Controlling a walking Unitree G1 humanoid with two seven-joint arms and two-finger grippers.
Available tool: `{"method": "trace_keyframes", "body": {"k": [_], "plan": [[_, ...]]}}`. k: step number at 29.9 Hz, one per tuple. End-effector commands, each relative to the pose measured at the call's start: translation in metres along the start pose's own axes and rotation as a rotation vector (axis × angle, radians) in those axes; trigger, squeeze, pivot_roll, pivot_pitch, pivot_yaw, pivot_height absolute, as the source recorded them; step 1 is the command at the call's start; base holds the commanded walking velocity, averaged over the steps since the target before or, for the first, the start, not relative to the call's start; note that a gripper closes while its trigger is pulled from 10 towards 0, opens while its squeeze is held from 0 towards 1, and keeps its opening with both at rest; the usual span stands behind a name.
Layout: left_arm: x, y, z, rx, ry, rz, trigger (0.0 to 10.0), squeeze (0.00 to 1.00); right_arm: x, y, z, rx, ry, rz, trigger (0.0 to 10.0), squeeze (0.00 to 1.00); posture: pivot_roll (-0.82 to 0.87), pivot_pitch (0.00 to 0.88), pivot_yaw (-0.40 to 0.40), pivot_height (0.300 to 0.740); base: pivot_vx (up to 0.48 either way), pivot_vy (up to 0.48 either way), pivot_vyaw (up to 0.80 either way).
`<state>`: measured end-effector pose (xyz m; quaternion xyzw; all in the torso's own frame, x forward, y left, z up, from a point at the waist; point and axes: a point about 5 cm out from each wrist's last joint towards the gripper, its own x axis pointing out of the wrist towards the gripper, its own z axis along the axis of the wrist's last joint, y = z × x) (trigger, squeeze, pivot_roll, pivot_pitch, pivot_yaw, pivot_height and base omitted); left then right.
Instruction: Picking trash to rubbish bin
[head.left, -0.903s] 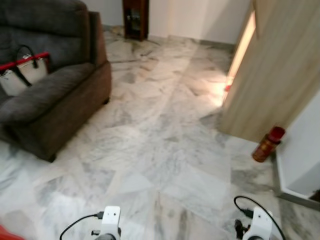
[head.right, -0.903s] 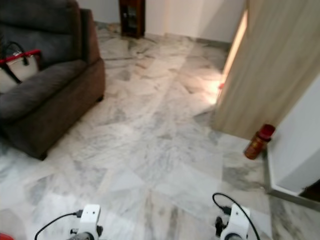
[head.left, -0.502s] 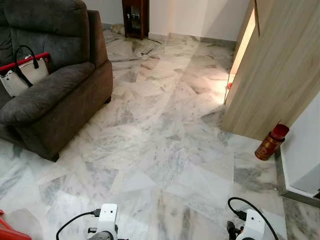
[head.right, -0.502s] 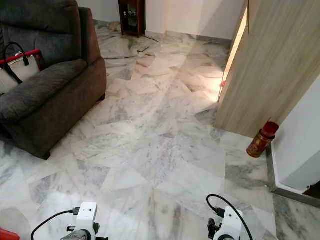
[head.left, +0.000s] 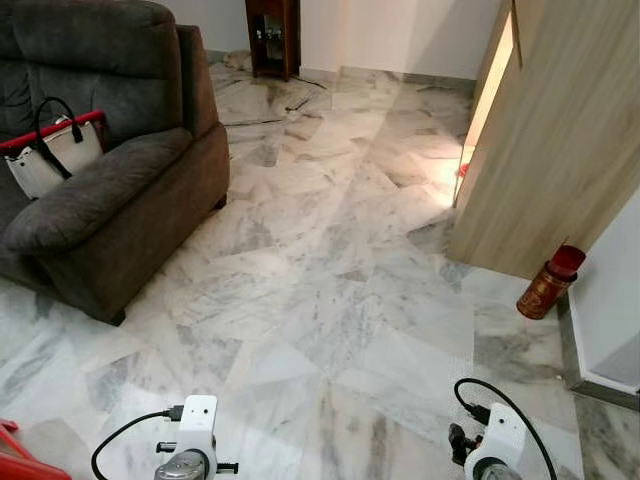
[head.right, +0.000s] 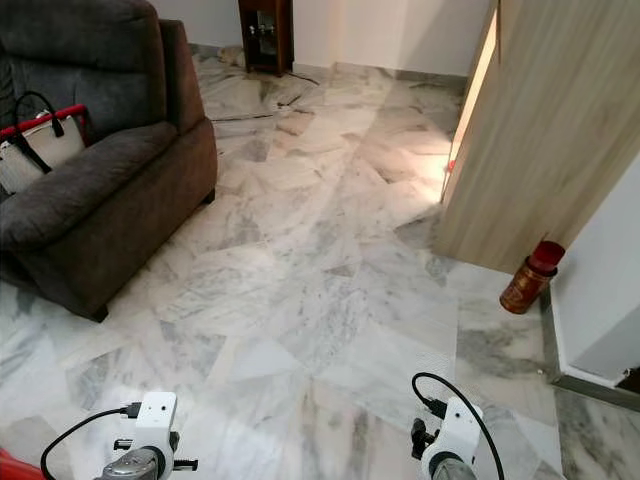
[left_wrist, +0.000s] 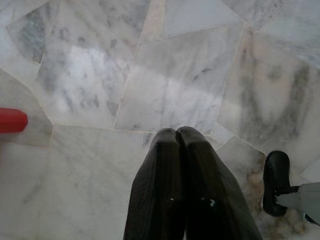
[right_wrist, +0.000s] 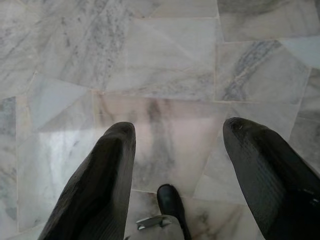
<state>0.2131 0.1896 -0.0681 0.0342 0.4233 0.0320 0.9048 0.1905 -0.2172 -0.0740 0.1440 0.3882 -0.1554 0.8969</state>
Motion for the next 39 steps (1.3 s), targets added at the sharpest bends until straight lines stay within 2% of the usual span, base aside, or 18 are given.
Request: {"method": "trace_keyframes", "body": {"k": [1,5,10,11,15,20,25,39], "plan": [[0.000,-0.001,0.001,-0.020,0.001,0.012,10.0,0.00,-0.001,0.001,-0.002,0.016,0.002,-0.003,10.0,0.00,-0.12,0.000,0.002,0.740,0.000,0.000,0.00],[0.000,-0.005,-0.002,-0.052,0.005,0.013,10.0,0.00,-0.002,-0.001,-0.005,-0.020,0.004,-0.001,10.0,0.00,-0.14,0.000,-0.001,0.740,0.000,0.000,0.00],[-0.001,-0.007,-0.005,-0.048,0.015,0.010,10.0,0.00,-0.002,-0.004,-0.005,0.005,-0.003,-0.007,10.0,0.00,-0.14,0.000,-0.002,0.740,0.000,0.000,0.00],[-0.001,-0.009,-0.008,-0.051,0.019,0.003,10.0,0.00,-0.003,-0.006,-0.008,-0.027,0.010,0.003,10.0,0.00,-0.14,0.000,-0.005,0.740,0.000,0.000,0.80],[-0.001,-0.010,-0.009,-0.048,0.020,-0.001,10.0,0.00,-0.004,-0.007,-0.010,-0.018,0.013,-0.003,10.0,0.00,-0.14,0.000,0.000,0.740,0.000,0.000,0.80],[-0.002,-0.009,-0.013,-0.004,0.049,0.003,10.0,0.00,-0.004,-0.006,-0.013,-0.027,0.025,0.013,10.0,0.00,-0.14,0.000,-0.003,0.740,0.000,0.000,0.80],[-0.002,-0.009,-0.014,-0.026,0.044,0.006,10.0,0.00,-0.005,-0.007,-0.014,-0.035,0.028,0.012,10.0,0.00,-0.14,0.000,-0.005,0.740,0.000,0.000,0.80],[-0.004,-0.009,-0.022,0.009,0.063,0.002,10.0,0.00,-0.006,-0.009,-0.016,-0.037,0.032,0.012,10.0,0.00,-0.14,0.000,-0.004,0.740,0.000,0.000,0.80]]}}
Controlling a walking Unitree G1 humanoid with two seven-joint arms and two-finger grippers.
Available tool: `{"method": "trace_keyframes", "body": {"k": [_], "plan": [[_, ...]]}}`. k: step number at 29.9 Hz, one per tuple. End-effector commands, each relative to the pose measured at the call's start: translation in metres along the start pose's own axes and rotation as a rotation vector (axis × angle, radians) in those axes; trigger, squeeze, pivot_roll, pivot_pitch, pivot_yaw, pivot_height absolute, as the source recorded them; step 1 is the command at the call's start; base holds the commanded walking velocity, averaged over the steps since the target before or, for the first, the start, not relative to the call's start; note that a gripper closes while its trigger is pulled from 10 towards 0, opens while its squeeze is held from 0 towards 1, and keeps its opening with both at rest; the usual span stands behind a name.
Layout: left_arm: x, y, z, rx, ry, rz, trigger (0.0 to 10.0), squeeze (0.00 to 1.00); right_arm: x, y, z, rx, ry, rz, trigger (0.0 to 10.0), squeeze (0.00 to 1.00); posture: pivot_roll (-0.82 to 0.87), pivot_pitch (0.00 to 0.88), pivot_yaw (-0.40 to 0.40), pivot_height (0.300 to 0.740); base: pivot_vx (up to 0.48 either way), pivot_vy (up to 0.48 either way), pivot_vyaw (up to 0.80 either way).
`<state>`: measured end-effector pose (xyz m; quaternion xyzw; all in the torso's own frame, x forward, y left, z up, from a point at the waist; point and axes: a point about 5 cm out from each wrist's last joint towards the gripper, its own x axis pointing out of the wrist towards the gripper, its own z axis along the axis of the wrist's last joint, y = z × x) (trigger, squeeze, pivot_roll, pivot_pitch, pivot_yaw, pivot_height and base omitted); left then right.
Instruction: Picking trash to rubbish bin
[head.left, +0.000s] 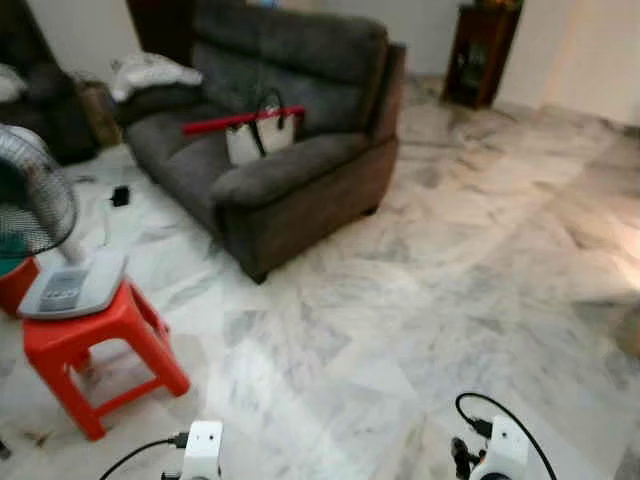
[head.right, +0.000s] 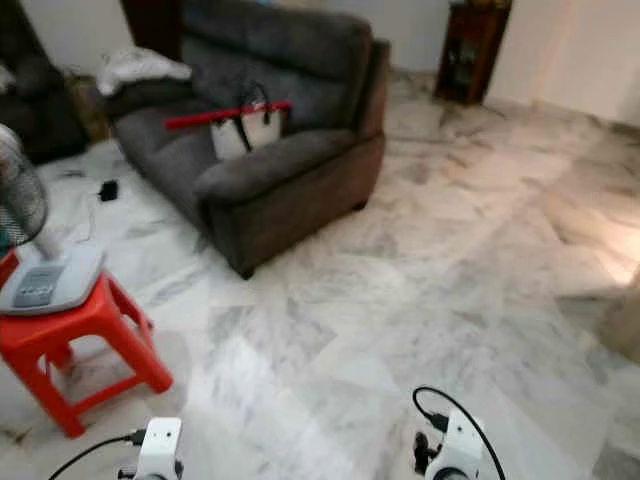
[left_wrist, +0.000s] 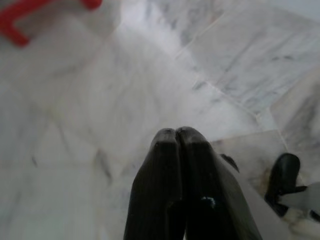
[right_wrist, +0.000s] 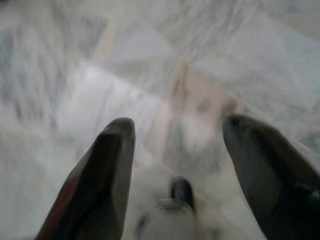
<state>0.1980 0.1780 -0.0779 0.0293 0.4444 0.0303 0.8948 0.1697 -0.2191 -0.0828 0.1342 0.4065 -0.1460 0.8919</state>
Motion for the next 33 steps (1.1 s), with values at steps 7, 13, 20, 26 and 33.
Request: {"method": "trace_keyframes", "body": {"k": [7,13,20,26,33], "plan": [[-0.0004,0.0014,-0.0034,0.018,0.014,0.004,10.0,0.00,0.0003,0.0013,0.0010,-0.009,-0.002,0.009,10.0,0.00,-0.14,0.000,-0.005,0.740,0.000,0.000,0.80],[0.0000,0.0019,-0.0008,0.010,0.008,0.013,10.0,0.00,0.0006,0.0013,0.0022,-0.004,-0.006,0.008,10.0,0.00,-0.14,0.011,-0.009,0.740,0.000,0.000,0.80],[-0.0004,0.0021,-0.0034,0.005,0.015,0.018,10.0,0.00,0.0004,0.0004,0.0021,0.001,-0.008,0.008,10.0,0.00,-0.13,0.039,-0.016,0.740,0.000,0.000,0.80],[-0.0009,0.0032,-0.0056,-0.001,0.019,0.030,10.0,0.00,0.0002,0.0001,0.0013,-0.001,-0.004,0.009,10.0,0.00,-0.12,0.042,-0.018,0.740,0.000,0.000,0.80],[-0.0014,0.0037,-0.0086,0.009,0.031,0.035,10.0,0.00,0.0006,0.0000,0.0027,0.001,-0.005,0.003,10.0,0.00,-0.13,0.040,-0.020,0.740,0.000,0.000,0.80]]}}
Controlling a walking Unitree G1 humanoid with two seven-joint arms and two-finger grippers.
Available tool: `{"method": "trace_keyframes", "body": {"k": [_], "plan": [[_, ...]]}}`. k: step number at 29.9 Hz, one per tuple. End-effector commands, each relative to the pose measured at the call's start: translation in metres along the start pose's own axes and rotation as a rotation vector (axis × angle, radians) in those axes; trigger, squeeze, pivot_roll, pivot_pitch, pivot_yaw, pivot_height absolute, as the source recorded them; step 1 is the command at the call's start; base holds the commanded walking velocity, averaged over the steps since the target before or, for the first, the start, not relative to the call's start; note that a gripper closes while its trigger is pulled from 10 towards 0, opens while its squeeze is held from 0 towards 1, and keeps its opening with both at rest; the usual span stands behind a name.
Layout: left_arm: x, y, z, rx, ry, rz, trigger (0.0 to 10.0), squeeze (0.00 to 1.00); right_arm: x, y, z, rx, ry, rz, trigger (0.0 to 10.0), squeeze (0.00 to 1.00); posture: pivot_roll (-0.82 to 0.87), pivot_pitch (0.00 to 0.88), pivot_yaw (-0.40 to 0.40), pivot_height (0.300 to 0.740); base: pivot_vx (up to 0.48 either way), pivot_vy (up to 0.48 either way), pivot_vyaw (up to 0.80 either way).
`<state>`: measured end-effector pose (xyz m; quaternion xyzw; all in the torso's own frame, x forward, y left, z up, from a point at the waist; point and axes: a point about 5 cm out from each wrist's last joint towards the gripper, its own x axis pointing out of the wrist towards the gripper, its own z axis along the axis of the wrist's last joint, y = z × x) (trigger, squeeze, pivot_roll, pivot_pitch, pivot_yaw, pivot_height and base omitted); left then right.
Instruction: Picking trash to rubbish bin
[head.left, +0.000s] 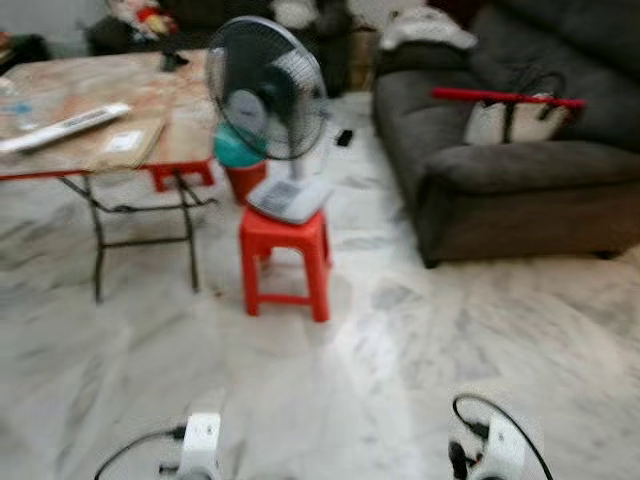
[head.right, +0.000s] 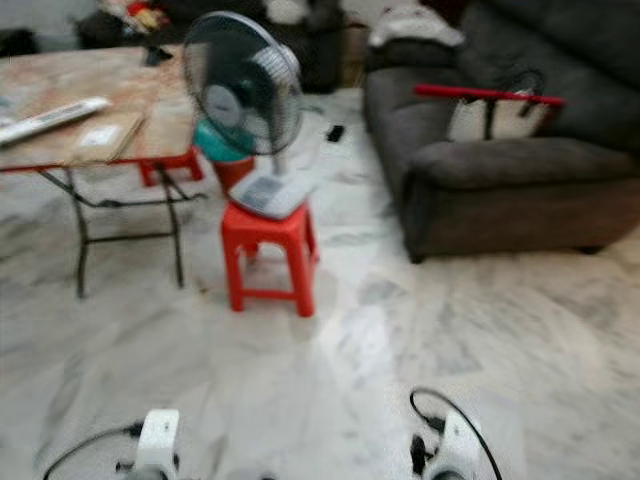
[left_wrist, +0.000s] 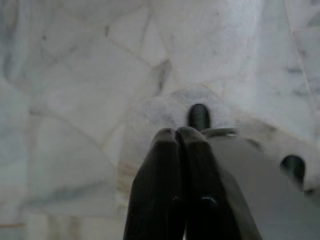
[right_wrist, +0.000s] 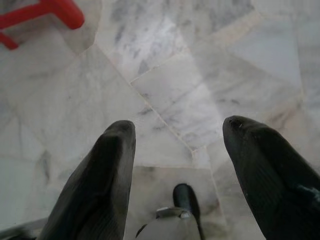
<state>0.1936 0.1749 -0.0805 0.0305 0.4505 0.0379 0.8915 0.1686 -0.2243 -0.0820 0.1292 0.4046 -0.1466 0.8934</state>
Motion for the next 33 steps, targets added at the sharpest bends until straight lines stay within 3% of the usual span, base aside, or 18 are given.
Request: {"method": "trace_keyframes", "body": {"k": [1,33], "plan": [[-0.0004,0.0070,-0.0036,0.013,0.017,0.020,10.0,0.00,0.0011,0.0051,0.0010,0.010,0.002,0.007,10.0,0.00,-0.13,0.040,-0.020,0.740,0.000,0.000,0.80],[-0.0002,0.0078,-0.0029,-0.002,0.022,0.045,10.0,0.00,0.0014,0.0041,0.0034,0.026,-0.009,0.009,10.0,0.00,-0.12,0.032,-0.037,0.740,0.000,0.000,0.03]]}}
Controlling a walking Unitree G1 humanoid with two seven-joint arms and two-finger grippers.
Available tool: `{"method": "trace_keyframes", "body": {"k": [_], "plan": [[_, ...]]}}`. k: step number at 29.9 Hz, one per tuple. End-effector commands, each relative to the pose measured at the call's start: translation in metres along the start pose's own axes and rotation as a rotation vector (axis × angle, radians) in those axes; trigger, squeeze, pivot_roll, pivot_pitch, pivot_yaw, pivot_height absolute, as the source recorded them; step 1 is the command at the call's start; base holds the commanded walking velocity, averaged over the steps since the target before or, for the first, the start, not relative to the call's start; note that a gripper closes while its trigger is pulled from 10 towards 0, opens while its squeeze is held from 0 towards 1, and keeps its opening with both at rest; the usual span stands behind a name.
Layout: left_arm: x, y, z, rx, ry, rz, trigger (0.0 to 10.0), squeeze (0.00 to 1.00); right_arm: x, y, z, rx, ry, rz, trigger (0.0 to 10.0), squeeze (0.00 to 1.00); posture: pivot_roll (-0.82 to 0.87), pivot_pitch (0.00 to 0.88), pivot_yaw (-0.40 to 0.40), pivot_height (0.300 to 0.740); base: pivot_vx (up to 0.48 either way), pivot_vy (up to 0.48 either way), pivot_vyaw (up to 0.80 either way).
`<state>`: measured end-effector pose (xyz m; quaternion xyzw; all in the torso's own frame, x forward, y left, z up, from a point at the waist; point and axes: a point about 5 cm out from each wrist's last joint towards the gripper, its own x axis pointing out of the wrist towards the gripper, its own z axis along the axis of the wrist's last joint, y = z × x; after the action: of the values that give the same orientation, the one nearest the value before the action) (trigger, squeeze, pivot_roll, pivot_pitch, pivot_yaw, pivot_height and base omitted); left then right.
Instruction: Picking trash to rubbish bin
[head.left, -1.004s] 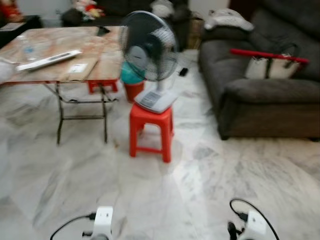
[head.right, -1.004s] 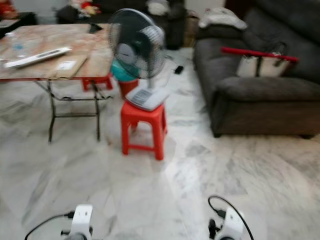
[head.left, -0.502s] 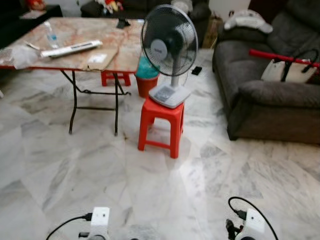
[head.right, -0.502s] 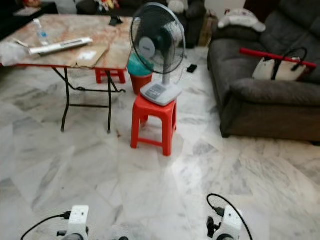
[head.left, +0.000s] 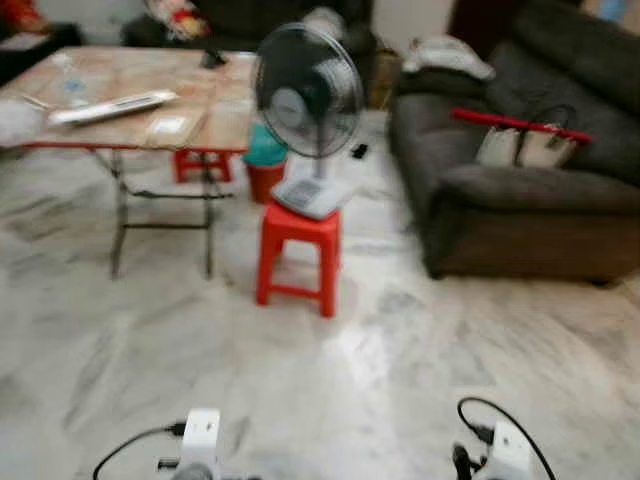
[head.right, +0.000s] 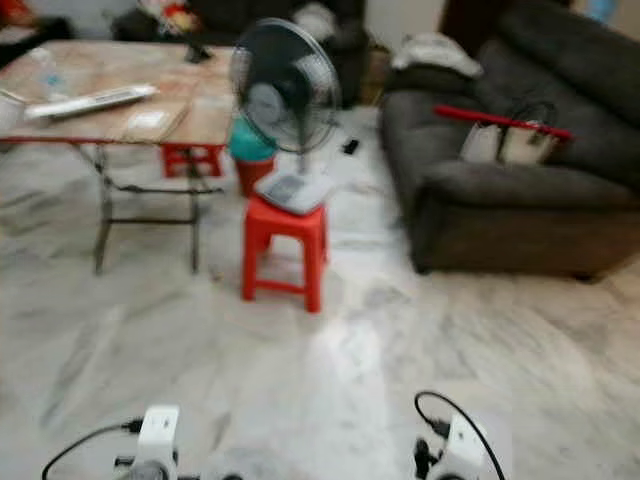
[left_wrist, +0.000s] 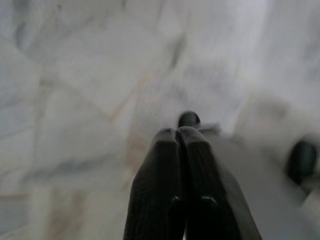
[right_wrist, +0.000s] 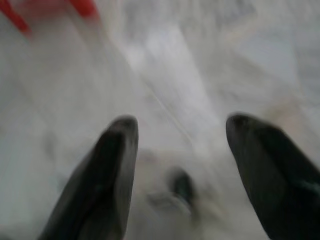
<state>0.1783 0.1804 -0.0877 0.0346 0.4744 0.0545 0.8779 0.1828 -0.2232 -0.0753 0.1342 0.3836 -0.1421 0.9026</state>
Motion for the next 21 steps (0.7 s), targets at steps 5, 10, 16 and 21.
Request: {"method": "trace_keyframes", "body": {"k": [5,10,16,21], "plan": [[0.0017,0.0016,0.0126,0.003,-0.030,0.011,10.0,0.00,-0.0026,-0.0032,-0.0093,0.019,0.029,-0.013,10.0,0.00,-0.13,0.039,-0.034,0.740,0.000,0.000,0.00],[0.0015,0.0020,0.0105,-0.002,-0.025,0.015,10.0,0.00,-0.0032,-0.0052,-0.0102,0.018,0.031,-0.017,10.0,0.00,-0.13,0.052,-0.040,0.740,0.000,0.000,0.00],[0.0013,0.0035,0.0090,-0.006,-0.021,0.020,10.0,0.00,-0.0034,-0.0057,-0.0103,0.019,0.030,-0.017,10.0,0.00,-0.13,0.057,-0.040,0.740,0.000,0.000,0.00],[0.0013,0.0033,0.0091,-0.008,-0.021,0.021,10.0,0.00,-0.0035,-0.0061,-0.0103,0.019,0.029,-0.017,10.0,0.00,-0.13,0.058,-0.042,0.740,0.000,0.272,0.00]]}}
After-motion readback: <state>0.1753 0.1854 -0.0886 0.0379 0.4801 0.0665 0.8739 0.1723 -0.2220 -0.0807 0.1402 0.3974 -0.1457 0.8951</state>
